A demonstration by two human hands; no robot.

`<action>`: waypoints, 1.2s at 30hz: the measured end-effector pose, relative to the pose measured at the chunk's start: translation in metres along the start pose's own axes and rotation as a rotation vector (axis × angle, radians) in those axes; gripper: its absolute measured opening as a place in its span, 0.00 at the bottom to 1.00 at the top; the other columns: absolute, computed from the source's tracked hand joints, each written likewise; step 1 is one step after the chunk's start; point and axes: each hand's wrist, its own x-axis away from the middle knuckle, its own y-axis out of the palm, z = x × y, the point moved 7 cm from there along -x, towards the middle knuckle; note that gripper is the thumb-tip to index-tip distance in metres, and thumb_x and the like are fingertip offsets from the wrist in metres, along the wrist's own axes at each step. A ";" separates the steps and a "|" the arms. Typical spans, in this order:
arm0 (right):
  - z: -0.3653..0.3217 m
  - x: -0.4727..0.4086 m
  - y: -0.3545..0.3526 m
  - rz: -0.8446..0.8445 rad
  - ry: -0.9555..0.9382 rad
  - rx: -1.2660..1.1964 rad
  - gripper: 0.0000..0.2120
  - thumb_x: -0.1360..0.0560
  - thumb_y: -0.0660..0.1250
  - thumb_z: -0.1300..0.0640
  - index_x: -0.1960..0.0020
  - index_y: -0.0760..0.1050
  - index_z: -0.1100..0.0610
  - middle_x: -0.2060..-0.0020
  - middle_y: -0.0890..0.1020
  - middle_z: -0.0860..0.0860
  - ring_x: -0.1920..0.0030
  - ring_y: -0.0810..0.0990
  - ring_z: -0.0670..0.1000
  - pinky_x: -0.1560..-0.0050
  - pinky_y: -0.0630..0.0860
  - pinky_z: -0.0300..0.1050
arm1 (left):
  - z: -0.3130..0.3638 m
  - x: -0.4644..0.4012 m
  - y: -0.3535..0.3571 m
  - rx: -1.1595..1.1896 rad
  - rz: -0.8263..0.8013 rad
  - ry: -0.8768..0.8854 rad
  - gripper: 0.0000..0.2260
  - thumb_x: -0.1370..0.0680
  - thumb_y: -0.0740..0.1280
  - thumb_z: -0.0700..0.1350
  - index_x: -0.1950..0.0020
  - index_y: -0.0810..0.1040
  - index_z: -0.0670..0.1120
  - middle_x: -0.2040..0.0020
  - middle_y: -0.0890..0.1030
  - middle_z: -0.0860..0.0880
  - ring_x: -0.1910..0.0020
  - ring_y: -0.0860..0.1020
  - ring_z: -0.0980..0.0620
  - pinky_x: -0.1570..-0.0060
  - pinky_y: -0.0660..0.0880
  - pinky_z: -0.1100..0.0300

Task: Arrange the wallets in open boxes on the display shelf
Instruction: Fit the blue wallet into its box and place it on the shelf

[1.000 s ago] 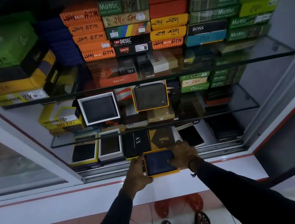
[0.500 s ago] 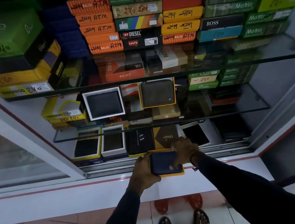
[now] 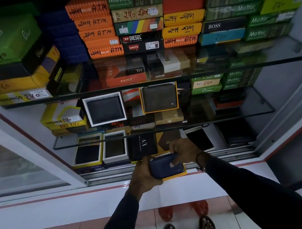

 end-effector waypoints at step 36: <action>-0.031 0.052 0.001 -0.299 0.199 -1.065 0.07 0.20 0.62 0.60 0.52 0.79 0.57 0.57 0.83 0.52 0.60 0.83 0.48 0.58 0.80 0.41 | 0.062 0.060 -0.042 1.066 -0.451 0.101 0.39 0.40 0.85 0.42 0.32 0.75 0.39 0.41 0.82 0.38 0.42 0.82 0.42 0.41 0.81 0.51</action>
